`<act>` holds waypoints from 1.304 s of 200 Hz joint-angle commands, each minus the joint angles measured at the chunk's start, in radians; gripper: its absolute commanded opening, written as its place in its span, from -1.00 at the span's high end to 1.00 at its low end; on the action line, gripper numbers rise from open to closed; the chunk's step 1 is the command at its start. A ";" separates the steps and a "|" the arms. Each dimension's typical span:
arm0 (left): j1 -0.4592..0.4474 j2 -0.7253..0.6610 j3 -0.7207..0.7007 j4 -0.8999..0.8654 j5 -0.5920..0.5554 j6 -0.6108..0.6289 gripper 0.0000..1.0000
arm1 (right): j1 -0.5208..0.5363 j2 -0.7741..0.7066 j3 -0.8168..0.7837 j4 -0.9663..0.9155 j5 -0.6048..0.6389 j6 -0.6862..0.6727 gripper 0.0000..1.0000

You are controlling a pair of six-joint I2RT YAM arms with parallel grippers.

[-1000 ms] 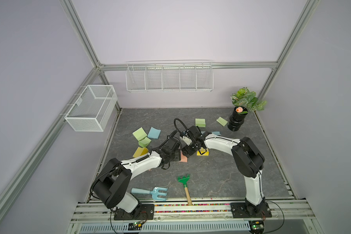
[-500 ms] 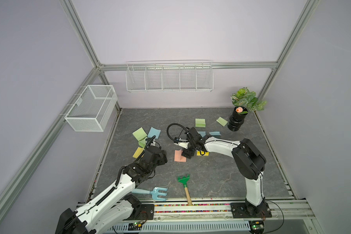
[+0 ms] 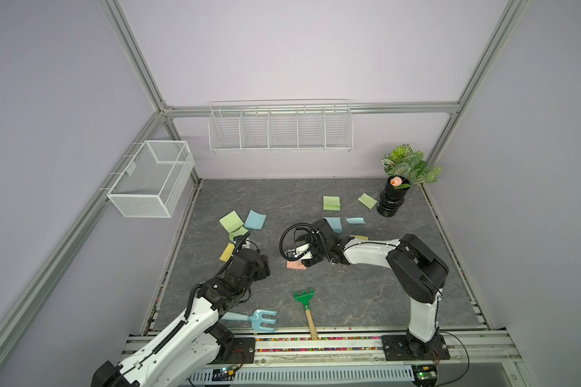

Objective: Tear off pages from different memo pads
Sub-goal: Pick up the memo pad from the center of the board, then tear off the paper from the memo pad.

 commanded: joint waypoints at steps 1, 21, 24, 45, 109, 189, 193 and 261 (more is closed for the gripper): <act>0.008 -0.014 -0.016 0.000 0.007 0.004 -0.40 | 0.015 -0.030 -0.019 -0.031 -0.050 -0.150 -0.34; 0.010 -0.021 -0.020 0.000 0.006 0.004 -0.40 | 0.021 -0.036 -0.002 -0.103 -0.065 -0.192 -0.10; 0.010 -0.023 -0.022 -0.001 0.006 0.004 -0.40 | 0.021 -0.036 0.001 -0.113 -0.065 -0.195 -0.07; 0.013 -0.035 -0.027 0.000 0.002 0.002 -0.40 | 0.027 -0.036 0.019 -0.161 -0.062 -0.212 0.22; 0.014 -0.069 -0.043 0.010 0.007 0.004 -0.39 | 0.025 -0.093 0.019 -0.093 -0.035 -0.043 0.87; 0.014 -0.241 -0.127 0.199 0.242 0.050 -0.85 | 0.011 -0.206 0.046 -0.139 -0.105 0.326 0.87; 0.014 -0.248 -0.130 0.200 0.244 0.050 -0.85 | 0.011 -0.212 0.043 -0.136 -0.115 0.340 0.87; 0.014 -0.240 -0.143 0.250 0.290 0.044 -1.00 | 0.020 -0.312 -0.014 -0.109 -0.208 0.461 0.87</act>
